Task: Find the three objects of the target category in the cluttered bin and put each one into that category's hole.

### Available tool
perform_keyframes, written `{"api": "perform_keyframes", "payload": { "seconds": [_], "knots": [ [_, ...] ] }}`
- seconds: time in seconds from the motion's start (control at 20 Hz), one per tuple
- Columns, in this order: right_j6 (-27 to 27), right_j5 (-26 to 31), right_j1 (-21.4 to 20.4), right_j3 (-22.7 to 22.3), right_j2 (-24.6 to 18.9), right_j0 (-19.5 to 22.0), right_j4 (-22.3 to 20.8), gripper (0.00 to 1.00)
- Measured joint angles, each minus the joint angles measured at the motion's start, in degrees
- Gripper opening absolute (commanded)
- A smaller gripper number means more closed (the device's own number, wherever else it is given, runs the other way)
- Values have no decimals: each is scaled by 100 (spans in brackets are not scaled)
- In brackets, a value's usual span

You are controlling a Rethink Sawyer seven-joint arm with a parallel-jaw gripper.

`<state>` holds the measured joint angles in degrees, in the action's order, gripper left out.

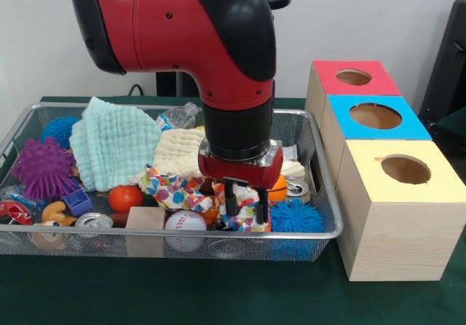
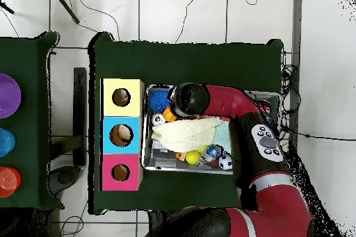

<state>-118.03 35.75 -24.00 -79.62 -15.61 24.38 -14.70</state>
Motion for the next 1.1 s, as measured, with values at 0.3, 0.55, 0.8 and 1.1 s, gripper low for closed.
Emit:
{"api": "perform_keyframes", "payload": {
  "seconds": [0.3, 0.55, 0.8, 1.1],
  "knots": [
    [0, 0, 14, 1, -41, 0, -120, 0],
    [0, 0, 14, 1, -77, 0, -189, 0],
    [0, 0, 9, 1, -77, -1, -203, 0],
    [0, 4, -44, -33, -77, -24, -202, 0]
  ]
}}
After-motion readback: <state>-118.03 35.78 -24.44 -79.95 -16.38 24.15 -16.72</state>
